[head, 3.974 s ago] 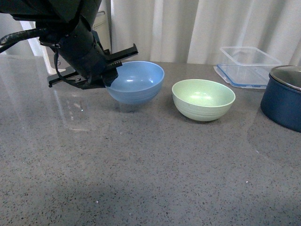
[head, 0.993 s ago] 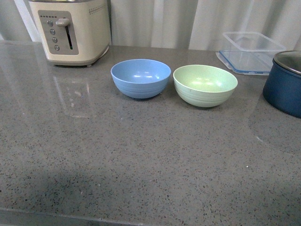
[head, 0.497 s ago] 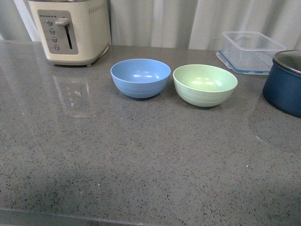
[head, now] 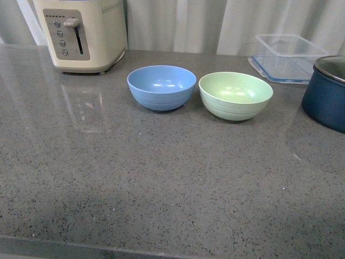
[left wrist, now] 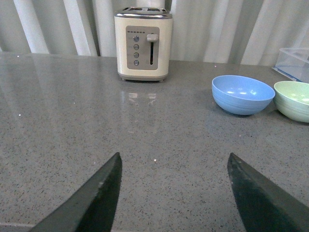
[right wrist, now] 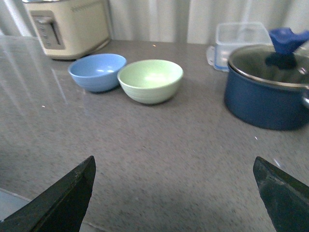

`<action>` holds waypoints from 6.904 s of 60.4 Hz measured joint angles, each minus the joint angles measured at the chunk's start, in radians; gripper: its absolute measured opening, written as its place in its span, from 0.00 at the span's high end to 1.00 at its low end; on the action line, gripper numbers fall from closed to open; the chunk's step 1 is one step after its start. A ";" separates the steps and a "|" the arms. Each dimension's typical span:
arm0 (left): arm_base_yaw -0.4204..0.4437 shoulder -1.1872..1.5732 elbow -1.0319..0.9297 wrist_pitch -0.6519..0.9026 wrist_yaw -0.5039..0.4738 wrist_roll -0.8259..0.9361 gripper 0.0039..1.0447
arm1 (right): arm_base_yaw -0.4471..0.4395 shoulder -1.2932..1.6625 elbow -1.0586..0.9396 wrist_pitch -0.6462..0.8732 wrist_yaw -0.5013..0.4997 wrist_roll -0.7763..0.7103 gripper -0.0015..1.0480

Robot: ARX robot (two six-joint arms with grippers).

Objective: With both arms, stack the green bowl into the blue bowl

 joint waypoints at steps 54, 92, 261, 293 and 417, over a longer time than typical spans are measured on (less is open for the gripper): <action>0.000 0.000 0.000 0.000 -0.001 0.002 0.06 | 0.222 1.640 1.143 -0.112 0.354 0.204 0.10; 0.000 0.000 0.000 0.000 -0.001 0.002 0.06 | 0.192 1.840 1.313 -0.180 0.489 0.246 0.55; 0.000 0.000 0.000 0.000 0.000 0.002 0.06 | 0.193 1.061 0.300 0.874 0.475 -0.021 0.99; 0.000 0.000 0.000 0.000 0.000 0.002 0.06 | 0.069 0.742 0.023 0.820 0.357 -0.021 0.99; 0.000 -0.001 0.000 0.000 0.000 0.002 0.06 | -0.020 -0.169 -0.103 0.047 0.264 -0.023 0.68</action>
